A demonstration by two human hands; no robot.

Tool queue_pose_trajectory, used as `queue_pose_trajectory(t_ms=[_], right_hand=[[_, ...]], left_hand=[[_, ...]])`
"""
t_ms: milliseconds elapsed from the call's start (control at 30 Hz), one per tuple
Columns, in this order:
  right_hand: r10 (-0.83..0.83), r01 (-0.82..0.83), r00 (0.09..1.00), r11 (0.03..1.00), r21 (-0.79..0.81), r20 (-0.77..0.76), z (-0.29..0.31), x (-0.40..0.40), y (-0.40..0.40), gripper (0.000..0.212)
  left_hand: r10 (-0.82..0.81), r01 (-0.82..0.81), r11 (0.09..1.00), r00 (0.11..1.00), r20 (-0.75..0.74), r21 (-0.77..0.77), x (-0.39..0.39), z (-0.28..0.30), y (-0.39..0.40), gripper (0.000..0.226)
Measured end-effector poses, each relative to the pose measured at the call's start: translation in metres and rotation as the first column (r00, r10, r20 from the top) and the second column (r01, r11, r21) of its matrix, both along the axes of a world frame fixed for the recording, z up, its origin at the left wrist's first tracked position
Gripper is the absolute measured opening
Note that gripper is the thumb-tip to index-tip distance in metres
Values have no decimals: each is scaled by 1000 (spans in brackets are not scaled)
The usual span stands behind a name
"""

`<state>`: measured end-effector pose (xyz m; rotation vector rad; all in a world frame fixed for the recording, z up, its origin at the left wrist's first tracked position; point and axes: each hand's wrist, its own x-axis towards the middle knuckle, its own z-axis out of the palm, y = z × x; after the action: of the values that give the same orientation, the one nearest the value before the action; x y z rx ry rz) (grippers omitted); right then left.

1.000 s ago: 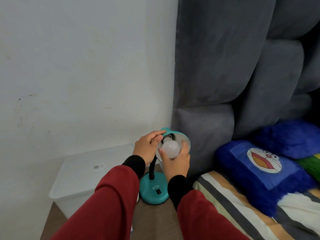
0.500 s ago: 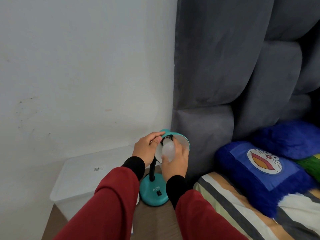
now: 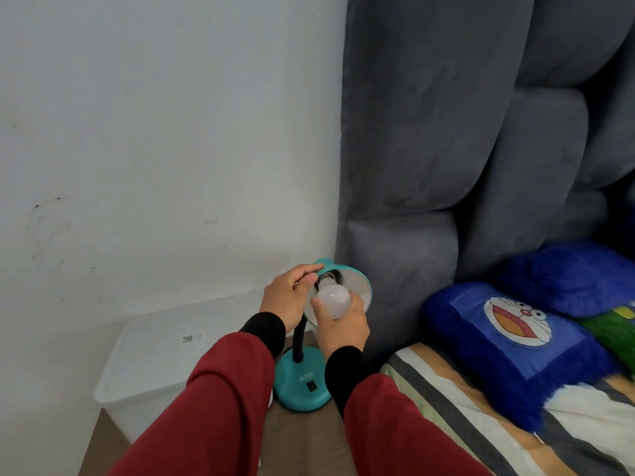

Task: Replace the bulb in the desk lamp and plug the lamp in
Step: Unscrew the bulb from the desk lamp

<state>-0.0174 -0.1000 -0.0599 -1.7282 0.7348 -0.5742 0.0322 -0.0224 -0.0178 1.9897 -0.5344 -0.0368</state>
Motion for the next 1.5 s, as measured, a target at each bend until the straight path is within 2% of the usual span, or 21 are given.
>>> queue_pose_trajectory(t_ms=[67, 133, 167, 233, 300, 367, 433, 467, 600, 633, 700, 800, 833, 900, 967, 1033, 1133, 1267, 1367, 1433, 1500], right_hand=[[16, -17, 1000, 989, -148, -9, 2, -2, 0, 68], [37, -32, 999, 970, -240, 16, 2, -3, -1, 73], [39, -30, 999, 975, -222, 36, 2, -3, -1, 76], [6, -3, 998, 998, -56, 59, 4, -3, 2, 82], [-14, 13, 999, 999, 44, 39, 2, 1, 2, 77], [5, -5, 1000, 998, -62, 12, 2, 1, 3, 67], [20, -12, 999, 979, -205, 39, 1, -1, 3, 69], [27, -14, 998, 976, -217, 56, 1, -1, 3, 73], [-2, 1, 999, 1000, 14, 40, 4, -1, 3, 83], [4, -4, 1000, 1000, 8, 16, 3, -1, 3, 78], [15, -14, 1000, 994, -113, 9, 1, -1, 3, 67], [40, -29, 998, 966, -257, 40, -1, -2, 3, 73], [35, -22, 998, 972, -234, 51, 0, -1, 3, 77], [1, 2, 998, 998, -66, 56, 2, -1, 3, 83], [-17, 16, 999, 1000, 17, 30, 1, 0, 2, 78], [-2, 2, 1000, 995, -95, 5, 0, -2, 2, 69], [27, -21, 999, 973, -228, 24, 2, -4, 1, 70], [8, -5, 998, 999, -44, 58, 8, -3, 2, 74], [56, -49, 998, 982, -180, 34, 5, -2, 3, 58], [61, -46, 997, 964, -262, 50, 3, -3, 3, 64], [42, -29, 997, 981, -190, 68, 3, -4, 3, 75]], left_hand=[[2, -2, 1000, 1000, -8, -8, 0, 0, 0, 30], [-2, 1, 1000, 1000, -14, -9, -1, 1, 0, 30], [-2, 2, 1000, 1000, -14, -8, -1, 1, 0, 30], [0, 0, 1000, 1000, -10, -4, -1, 1, 0, 30], [3, -3, 1000, 1000, -9, -3, -1, 1, -1, 30], [4, -4, 1000, 1000, -14, -7, -1, 1, -1, 30], [2, -2, 1000, 1000, -18, -9, -1, 1, 0, 30], [0, -1, 1000, 1000, -20, -10, 0, 1, 0, 30], [0, 0, 1000, 1000, -10, 4, 0, 1, -1, 30], [3, -3, 1000, 1000, -7, 6, 0, 0, -1, 30], [7, -7, 1000, 1000, -12, -3, -1, 0, -1, 30], [1, -1, 1000, 1000, -22, -14, -1, 0, -1, 30], [1, -2, 1000, 1000, -23, -14, -1, 0, 0, 30], [3, -3, 1000, 1000, -18, -10, -1, 0, -1, 30], [5, -5, 1000, 1000, -15, -5, -1, 0, -1, 30], [7, -7, 1000, 1000, -20, -13, -2, 0, -1, 29], [7, -7, 1000, 1000, -21, -11, -2, 0, -1, 29], [12, -13, 1000, 1000, -13, -12, -3, 1, -1, 29], [12, -12, 1000, 1000, -21, -17, -3, 1, -2, 30], [12, -12, 1000, 1000, -18, -16, -3, 0, -1, 30], [12, -12, 1000, 1000, -19, -20, -3, 1, -1, 29]])
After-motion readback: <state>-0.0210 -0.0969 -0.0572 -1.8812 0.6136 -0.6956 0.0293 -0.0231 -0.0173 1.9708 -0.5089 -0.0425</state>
